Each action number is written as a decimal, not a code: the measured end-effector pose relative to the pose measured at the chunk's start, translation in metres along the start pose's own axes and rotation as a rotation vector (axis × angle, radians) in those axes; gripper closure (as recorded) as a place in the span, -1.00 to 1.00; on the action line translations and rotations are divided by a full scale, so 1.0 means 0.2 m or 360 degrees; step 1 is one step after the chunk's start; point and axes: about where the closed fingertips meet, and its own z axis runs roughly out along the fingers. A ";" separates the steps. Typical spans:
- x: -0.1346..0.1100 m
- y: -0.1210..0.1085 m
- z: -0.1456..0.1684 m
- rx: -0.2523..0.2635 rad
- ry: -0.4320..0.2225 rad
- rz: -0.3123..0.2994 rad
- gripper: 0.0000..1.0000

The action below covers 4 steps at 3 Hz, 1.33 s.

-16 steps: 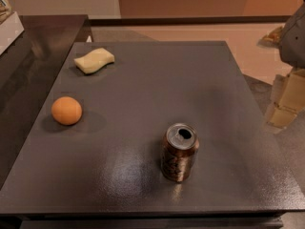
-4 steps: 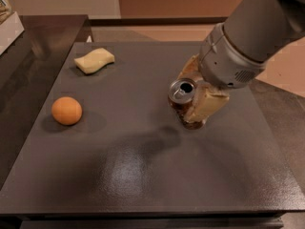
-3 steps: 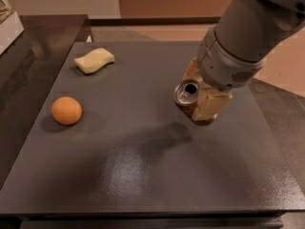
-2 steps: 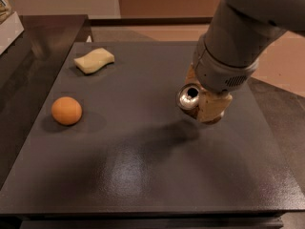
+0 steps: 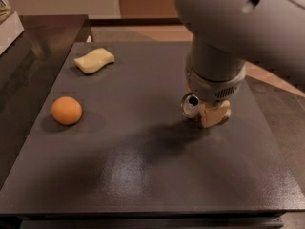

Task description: Knock orange can over

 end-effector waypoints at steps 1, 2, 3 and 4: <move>-0.01 0.01 0.06 -0.0008 0.0078 -0.0035 -0.28; -0.01 0.02 0.11 -0.0008 0.0108 -0.0045 -0.76; -0.01 0.02 0.10 -0.0002 0.0110 -0.0045 -1.00; -0.01 0.02 0.10 -0.0001 0.0110 -0.0045 -1.00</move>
Offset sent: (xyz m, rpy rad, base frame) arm 0.0049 -0.0002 -0.0370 -0.0946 -0.0088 0.0095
